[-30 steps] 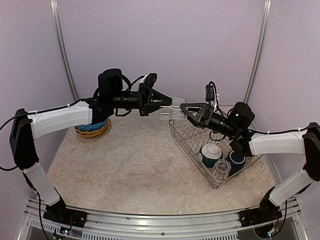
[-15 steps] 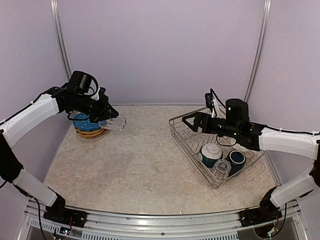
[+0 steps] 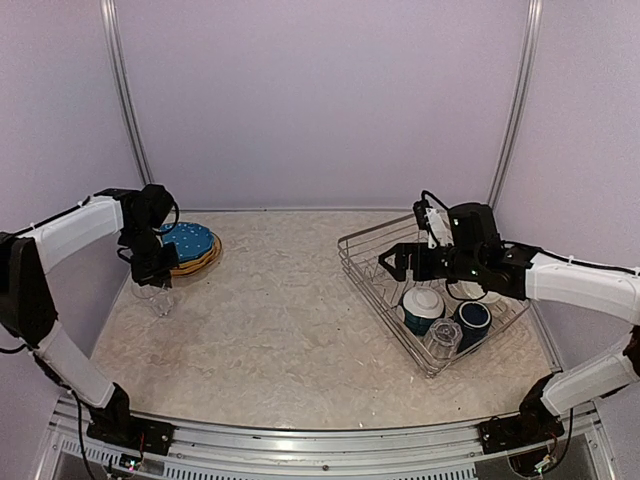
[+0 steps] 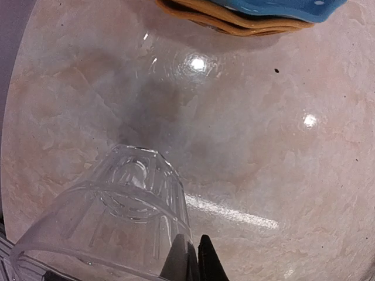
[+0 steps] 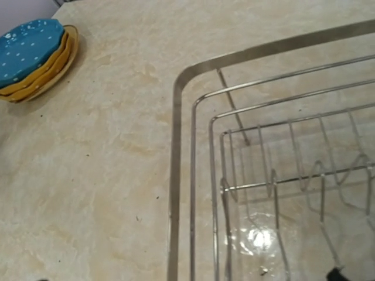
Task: Unload the mixed dishes from the dish rack
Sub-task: Place the cup at the corner of the board.
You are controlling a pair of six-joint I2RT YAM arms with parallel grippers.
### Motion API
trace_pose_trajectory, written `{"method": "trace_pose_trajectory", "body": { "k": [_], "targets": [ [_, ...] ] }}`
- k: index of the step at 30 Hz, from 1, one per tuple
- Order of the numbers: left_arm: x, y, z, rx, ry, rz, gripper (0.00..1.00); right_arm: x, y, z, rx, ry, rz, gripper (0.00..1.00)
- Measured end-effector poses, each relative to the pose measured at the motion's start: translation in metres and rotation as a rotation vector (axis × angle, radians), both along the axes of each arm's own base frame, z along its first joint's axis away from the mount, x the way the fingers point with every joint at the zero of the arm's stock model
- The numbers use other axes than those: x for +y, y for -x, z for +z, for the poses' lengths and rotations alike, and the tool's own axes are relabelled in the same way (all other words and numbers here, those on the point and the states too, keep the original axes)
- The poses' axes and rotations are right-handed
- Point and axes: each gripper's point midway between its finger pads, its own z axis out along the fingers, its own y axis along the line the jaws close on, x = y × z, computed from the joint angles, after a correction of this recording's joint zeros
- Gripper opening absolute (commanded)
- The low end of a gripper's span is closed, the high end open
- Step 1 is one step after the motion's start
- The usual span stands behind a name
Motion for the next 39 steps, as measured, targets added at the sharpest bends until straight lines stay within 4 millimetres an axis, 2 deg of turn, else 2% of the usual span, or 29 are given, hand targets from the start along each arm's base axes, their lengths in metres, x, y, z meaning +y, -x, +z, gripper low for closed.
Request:
{"method": "trace_pose_trajectory", "body": {
  "k": [5,8,12,18,24,28,34,37,39],
  "targets": [
    [0.028,-0.005,-0.035,0.075,-0.02,0.079,0.0,-0.01,0.005,0.018,-0.045,0.004,-0.018,1.0],
    [0.043,-0.006,-0.05,0.109,-0.053,0.111,0.0,-0.015,0.008,0.021,-0.046,0.043,-0.011,1.0],
    [0.047,-0.01,-0.061,0.121,-0.068,0.123,0.02,-0.022,0.009,0.019,-0.016,0.141,-0.01,1.0],
    [0.048,-0.014,-0.066,0.121,-0.068,0.127,0.18,-0.037,0.024,0.004,0.085,0.275,0.011,1.0],
    [0.048,-0.006,-0.073,0.142,-0.066,0.128,0.44,-0.044,0.052,-0.02,0.227,0.329,0.075,1.0],
    [0.046,-0.007,-0.07,0.132,-0.053,0.122,0.57,-0.049,0.065,-0.03,0.297,0.351,0.086,1.0],
    [0.043,-0.008,-0.051,0.081,-0.03,0.108,0.77,-0.053,0.076,-0.038,0.357,0.353,0.077,1.0],
    [0.042,-0.007,-0.034,0.034,-0.02,0.098,0.84,-0.055,0.079,-0.039,0.373,0.354,0.069,1.0],
    [0.039,-0.008,-0.015,-0.019,-0.003,0.085,0.9,-0.057,0.083,-0.041,0.395,0.36,0.062,1.0]
  ]
}}
